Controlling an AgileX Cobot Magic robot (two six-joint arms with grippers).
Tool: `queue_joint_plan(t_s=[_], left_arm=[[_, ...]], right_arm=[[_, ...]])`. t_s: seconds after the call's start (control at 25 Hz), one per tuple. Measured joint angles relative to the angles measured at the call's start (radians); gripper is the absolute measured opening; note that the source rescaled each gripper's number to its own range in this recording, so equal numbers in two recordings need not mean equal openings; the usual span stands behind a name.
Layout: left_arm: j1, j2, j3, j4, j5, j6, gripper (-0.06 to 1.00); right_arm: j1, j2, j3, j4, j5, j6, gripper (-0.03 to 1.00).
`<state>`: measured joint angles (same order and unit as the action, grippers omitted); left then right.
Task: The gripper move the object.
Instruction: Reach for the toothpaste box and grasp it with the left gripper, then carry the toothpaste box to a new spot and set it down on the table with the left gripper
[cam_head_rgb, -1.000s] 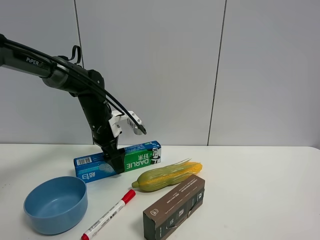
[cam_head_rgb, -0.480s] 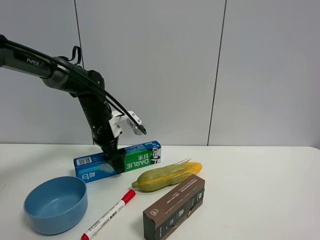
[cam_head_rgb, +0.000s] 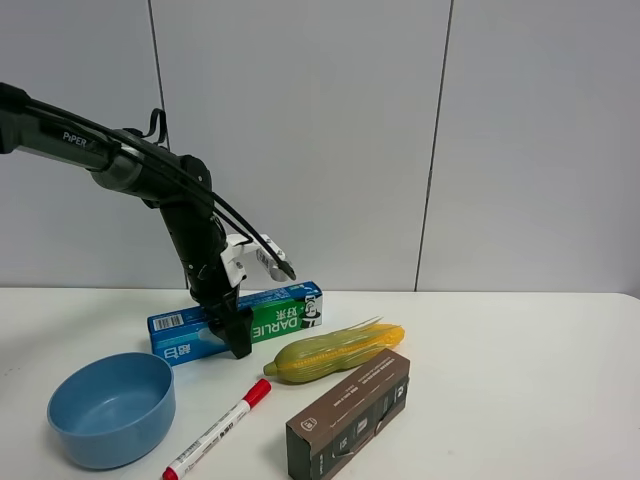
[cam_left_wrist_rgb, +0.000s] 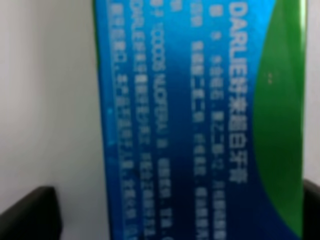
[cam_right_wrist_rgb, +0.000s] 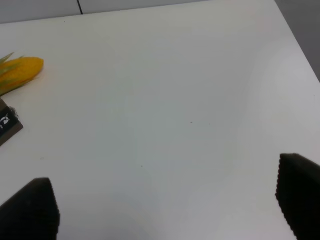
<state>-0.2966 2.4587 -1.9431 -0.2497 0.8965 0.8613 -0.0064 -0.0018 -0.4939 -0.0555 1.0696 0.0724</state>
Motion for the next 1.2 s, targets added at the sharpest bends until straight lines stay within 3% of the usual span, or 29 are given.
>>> queue_joint_plan(t_s=[0.04,0.12,0.16,0.56,0.84,1.2], left_arm=[[0.000,0.000,0.000,0.000,0.000,0.000,0.46],[0.000,0.000,0.000,-0.003,0.008,0.000,0.08],[0.000,0.000,0.000,-0.003,0.010,0.000,0.00],[0.000,0.012,-0.074,0.000,0.112,-0.001,0.01],[-0.001,0.012,-0.249,0.001,0.260,-0.005,0.01],[-0.047,-0.030,-0.397,0.008,0.315,-0.143,0.01]], right_arm=[[0.000,0.000,0.000,0.000,0.000,0.000,1.00],[0.000,0.000,0.000,0.000,0.000,0.000,1.00],[0.000,0.000,0.000,0.000,0.000,0.000,1.00],[0.000,0.000,0.000,0.000,0.000,0.000,1.00],[0.000,0.000,0.000,0.000,0.000,0.000,1.00],[0.000,0.000,0.000,0.000,0.000,0.000,1.00]])
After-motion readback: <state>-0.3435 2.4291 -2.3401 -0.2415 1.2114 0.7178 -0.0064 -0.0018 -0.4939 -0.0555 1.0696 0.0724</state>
